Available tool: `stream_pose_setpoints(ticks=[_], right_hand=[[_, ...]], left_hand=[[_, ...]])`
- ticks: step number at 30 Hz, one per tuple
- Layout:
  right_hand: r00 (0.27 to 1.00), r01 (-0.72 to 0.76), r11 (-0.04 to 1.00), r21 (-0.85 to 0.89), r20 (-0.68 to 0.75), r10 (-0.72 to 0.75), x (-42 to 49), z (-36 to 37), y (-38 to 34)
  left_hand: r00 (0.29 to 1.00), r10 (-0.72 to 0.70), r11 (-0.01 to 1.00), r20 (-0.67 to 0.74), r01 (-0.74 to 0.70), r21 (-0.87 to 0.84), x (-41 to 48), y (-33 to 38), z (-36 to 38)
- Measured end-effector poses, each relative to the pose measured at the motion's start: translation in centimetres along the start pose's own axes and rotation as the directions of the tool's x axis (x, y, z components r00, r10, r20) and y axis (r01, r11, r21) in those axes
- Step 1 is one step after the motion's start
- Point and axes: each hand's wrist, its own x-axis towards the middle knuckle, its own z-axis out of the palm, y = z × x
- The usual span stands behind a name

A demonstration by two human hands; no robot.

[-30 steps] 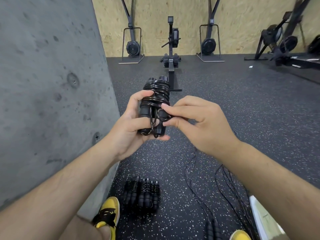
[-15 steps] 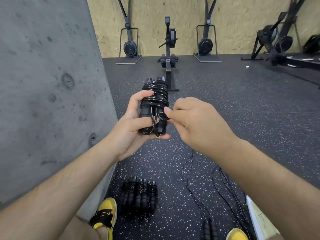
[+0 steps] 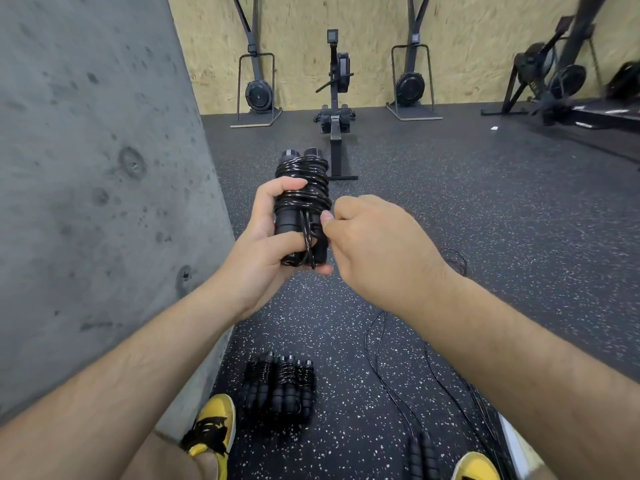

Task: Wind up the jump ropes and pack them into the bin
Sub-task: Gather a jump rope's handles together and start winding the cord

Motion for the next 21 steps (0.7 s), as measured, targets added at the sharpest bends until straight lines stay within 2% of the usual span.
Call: stream_pose_setpoints(ticks=[8, 12, 17, 21], right_hand=[[0.999, -0.05, 0.998, 0.041, 0.013, 0.049, -0.1, -0.2, -0.1], [0.986, -0.113, 0.991, 0.074, 0.133, 0.103, -0.1, -1.2, 0.3], [0.967, -0.211, 0.938, 0.273, 0.198, 0.16, -0.5, -1.3, 0.4], [0.983, -0.183, 0.932, 0.311, 0.09, 0.163, -1.1, -0.4, 0.1]], left_hand=[[0.998, -0.042, 0.995, 0.038, 0.045, -0.085, -0.1, 0.1, -0.5], [0.998, -0.032, 0.997, 0.046, 0.035, -0.064, -0.2, 0.1, -0.3], [0.999, -0.017, 0.998, 0.047, 0.02, -0.052, 0.0, 0.1, -0.3], [0.999, -0.022, 0.997, 0.044, 0.025, -0.067, 0.1, 0.0, -0.3]])
